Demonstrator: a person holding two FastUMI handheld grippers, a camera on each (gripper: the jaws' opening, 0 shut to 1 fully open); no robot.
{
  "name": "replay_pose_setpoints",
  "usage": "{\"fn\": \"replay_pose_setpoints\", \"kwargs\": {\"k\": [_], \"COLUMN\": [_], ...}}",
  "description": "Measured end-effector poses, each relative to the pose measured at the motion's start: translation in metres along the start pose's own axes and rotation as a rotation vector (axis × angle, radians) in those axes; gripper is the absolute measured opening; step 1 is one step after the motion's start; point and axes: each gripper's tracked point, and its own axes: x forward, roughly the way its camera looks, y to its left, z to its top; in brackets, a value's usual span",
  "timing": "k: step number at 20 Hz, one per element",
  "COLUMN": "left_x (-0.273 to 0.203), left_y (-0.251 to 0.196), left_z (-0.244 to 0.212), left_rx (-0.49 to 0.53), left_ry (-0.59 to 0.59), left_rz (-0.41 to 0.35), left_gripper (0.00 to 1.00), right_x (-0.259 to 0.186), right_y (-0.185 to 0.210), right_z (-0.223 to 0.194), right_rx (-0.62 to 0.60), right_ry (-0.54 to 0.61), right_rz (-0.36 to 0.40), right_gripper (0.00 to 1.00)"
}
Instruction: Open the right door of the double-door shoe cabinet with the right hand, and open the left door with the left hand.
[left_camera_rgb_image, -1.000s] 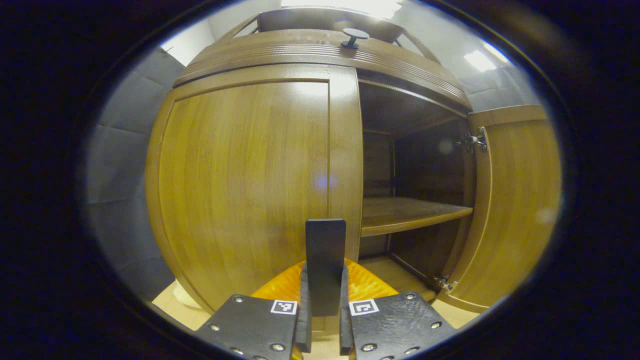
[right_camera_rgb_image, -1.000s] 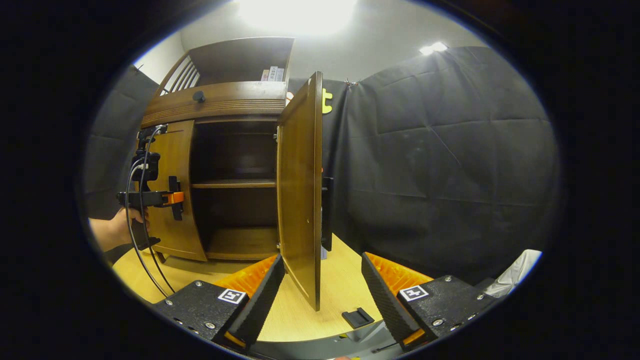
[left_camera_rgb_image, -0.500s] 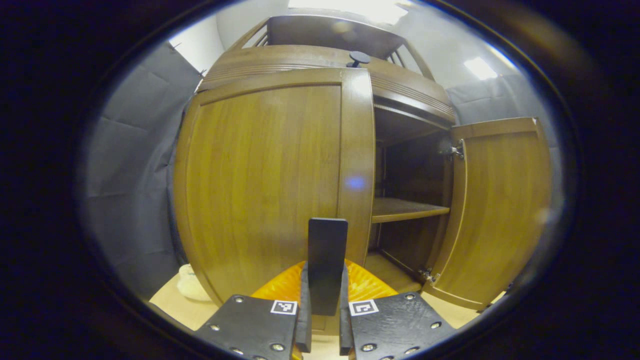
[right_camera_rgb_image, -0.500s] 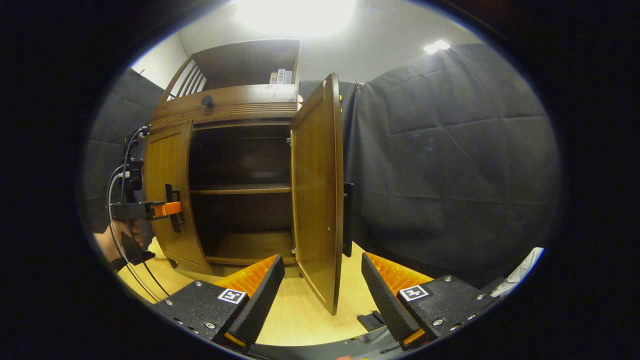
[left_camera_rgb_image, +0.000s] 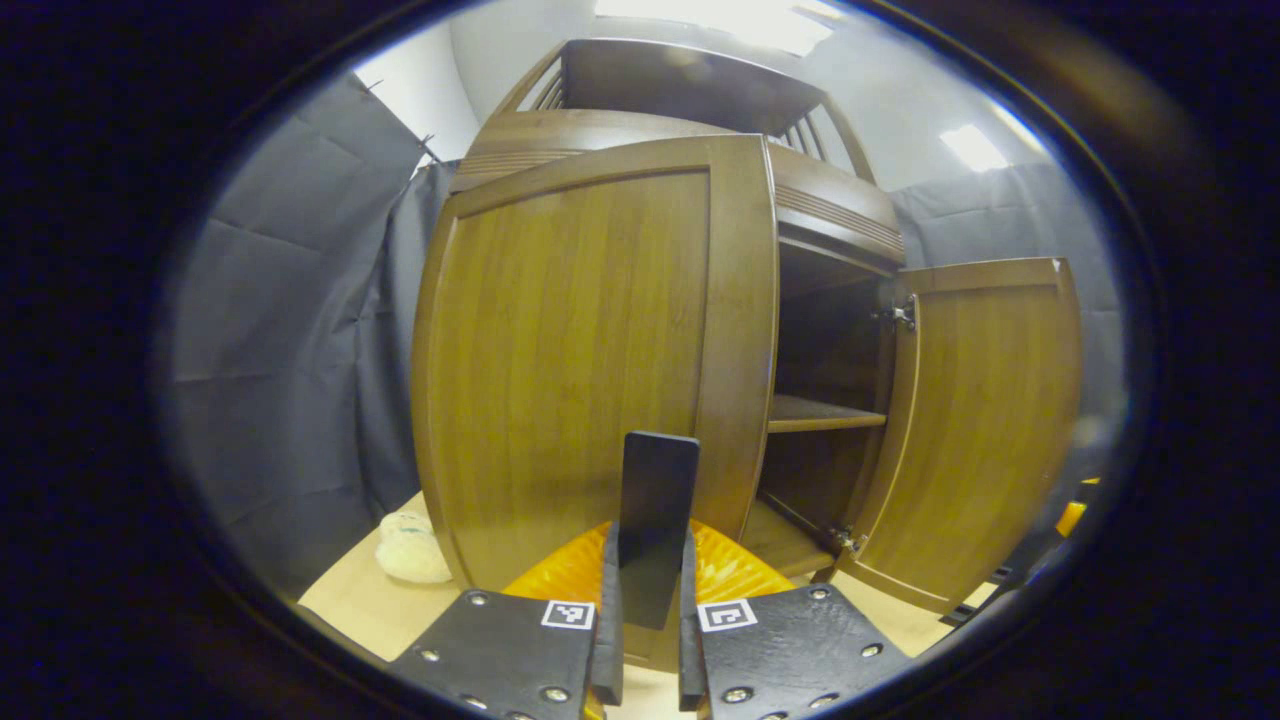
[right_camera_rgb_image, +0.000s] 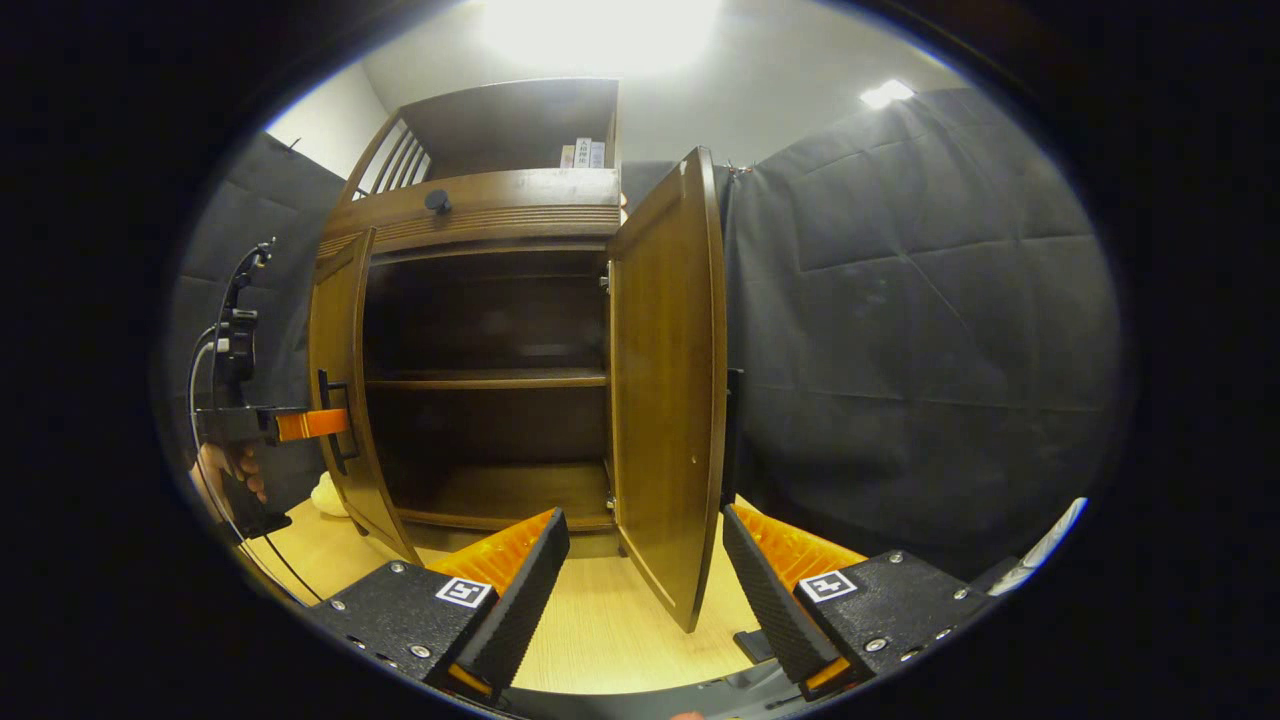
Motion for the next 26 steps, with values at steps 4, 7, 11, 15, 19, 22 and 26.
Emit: {"fn": "replay_pose_setpoints", "kwargs": {"k": [4,7,11,15,19,22,26], "left_x": [-0.026,-0.042,-0.065,-0.082,-0.099,-0.112,-0.134], "left_y": [0.012,0.025,0.045,0.062,0.086,0.107,0.136], "left_z": [-0.001,0.002,0.007,0.01,0.008,0.007,0.011], "left_rx": [0.005,-0.012,-0.029,-0.035,-0.053,-0.061,-0.057], "left_ry": [0.001,0.007,-0.008,-0.018,-0.033,-0.039,-0.051], "left_rz": [0.017,0.035,0.064,0.098,0.128,0.167,0.225], "left_gripper": [0.18,0.18,0.22,0.27,0.27,0.26,0.17], "right_x": [0.001,0.001,0.002,0.003,0.002,0.002,0.006], "right_y": [0.014,0.027,0.044,0.061,0.075,0.085,0.098], "right_z": [0.001,0.0,0.002,0.0,0.001,0.006,0.004], "right_rx": [0.003,-0.005,0.008,0.004,0.003,-0.002,0.0], "right_ry": [-0.004,-0.004,-0.002,0.0,0.0,-0.01,-0.003], "right_rz": [0.024,0.045,0.079,0.116,0.148,0.167,0.2], "right_gripper": [0.95,0.96,0.95,0.95,0.95,0.95,0.95]}}
